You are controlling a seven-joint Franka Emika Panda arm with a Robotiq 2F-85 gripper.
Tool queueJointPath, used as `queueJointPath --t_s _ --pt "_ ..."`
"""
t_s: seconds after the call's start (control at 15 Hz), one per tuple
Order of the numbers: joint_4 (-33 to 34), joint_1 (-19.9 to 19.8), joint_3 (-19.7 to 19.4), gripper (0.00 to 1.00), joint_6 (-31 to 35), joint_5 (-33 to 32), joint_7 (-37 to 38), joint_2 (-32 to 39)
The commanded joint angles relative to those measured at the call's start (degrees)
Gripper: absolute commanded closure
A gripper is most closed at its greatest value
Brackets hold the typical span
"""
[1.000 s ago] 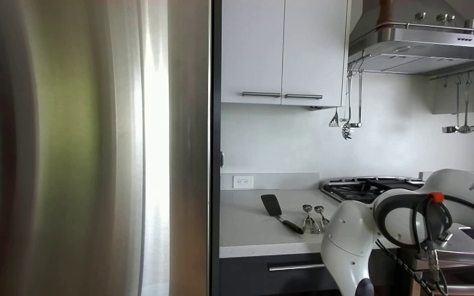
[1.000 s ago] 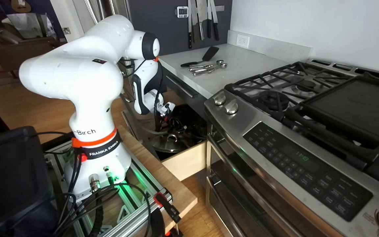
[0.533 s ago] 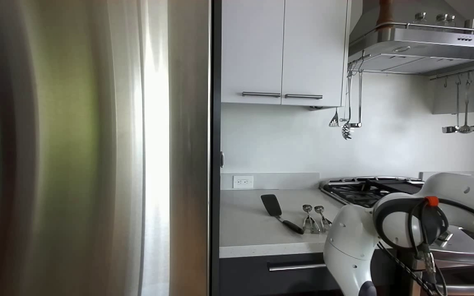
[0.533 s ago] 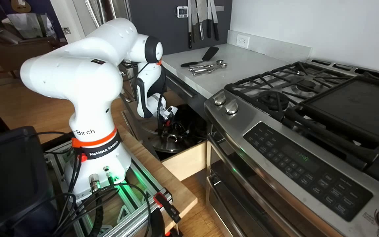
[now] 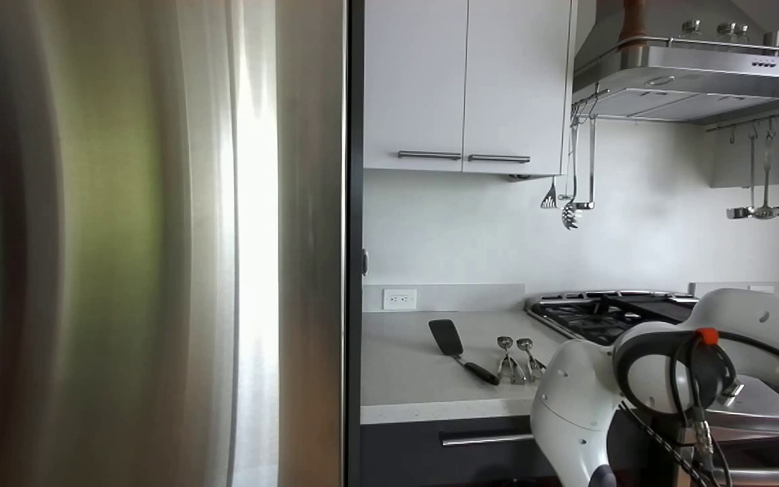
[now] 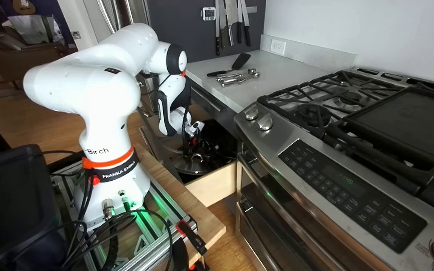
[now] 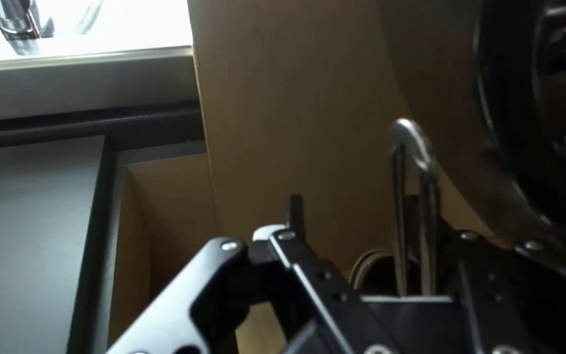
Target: Pick up the silver pot from the open drawer and place it on the bottom left cooker on the hob of the stove
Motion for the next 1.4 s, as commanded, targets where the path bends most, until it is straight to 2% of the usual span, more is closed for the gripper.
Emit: queueJointPath --t_s 0.0,0.07,0.2,0.47,0.67,0.73,0.8,0.87,1.2,1.33 --pt "2.0 -0.4 0.4 0.29 -0.9 -1.3 0.7 1.6" --pt "2.3 -0.5 0.5 0.25 -0.8 -1.2 0.6 1.7" --pt "3.1 -0.5 0.7 0.32 -0.6 -1.1 0.2 2.2" --pt "4.5 -0.6 0.9 0.33 0.1 -1.1 -0.3 3.4" --pt "5.3 -0.6 1.1 0.25 0.4 -1.2 -1.2 3.8" --pt "5.6 -0.4 1.2 0.27 0.3 -1.2 -2.0 4.0" --pt "5.9 -0.3 1.2 0.22 0.2 -1.3 -2.7 4.1" --pt "5.9 -0.3 1.3 0.24 0.3 -1.4 -3.5 4.2" --pt "6.8 -1.2 1.9 0.01 0.9 -1.2 -6.9 4.4" --pt "8.2 -1.1 2.4 0.03 0.6 -0.6 -9.1 5.0"
